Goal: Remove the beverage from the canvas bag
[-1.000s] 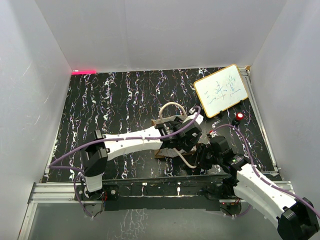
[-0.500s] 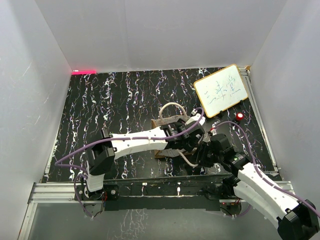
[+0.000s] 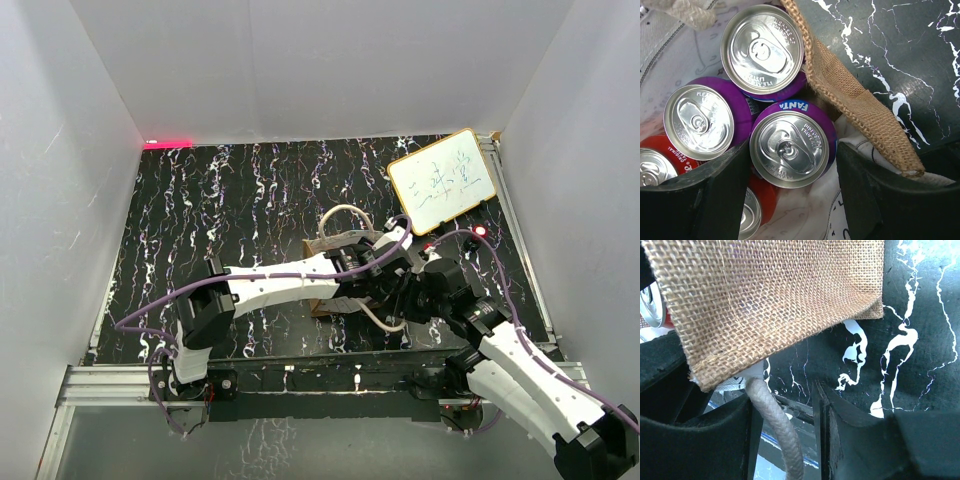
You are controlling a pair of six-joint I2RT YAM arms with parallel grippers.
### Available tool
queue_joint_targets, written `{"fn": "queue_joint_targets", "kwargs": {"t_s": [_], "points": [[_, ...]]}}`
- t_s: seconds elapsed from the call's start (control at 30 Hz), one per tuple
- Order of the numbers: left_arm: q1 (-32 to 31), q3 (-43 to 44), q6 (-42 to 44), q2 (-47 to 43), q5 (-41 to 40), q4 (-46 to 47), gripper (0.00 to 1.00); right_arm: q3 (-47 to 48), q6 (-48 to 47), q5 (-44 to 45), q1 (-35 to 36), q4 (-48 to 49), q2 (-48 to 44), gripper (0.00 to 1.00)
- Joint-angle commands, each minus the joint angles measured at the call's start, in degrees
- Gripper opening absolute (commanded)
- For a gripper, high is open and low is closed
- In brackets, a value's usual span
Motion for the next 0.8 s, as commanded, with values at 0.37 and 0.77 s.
{"fn": "queue_joint_targets", "kwargs": {"t_s": [0.37,0.77], "points": [[0.2,3.3,4.5,-8.2,1.7,-2.3,0.00,10.5,-5.6,3.8,0.4,-2.0,1.9,0.44],[0.2,8.2,9.2,-14.3,1.4,-3.7,0.00,9.8,-5.7,4.1,0.4,-0.7,2.3,0.44]]}}
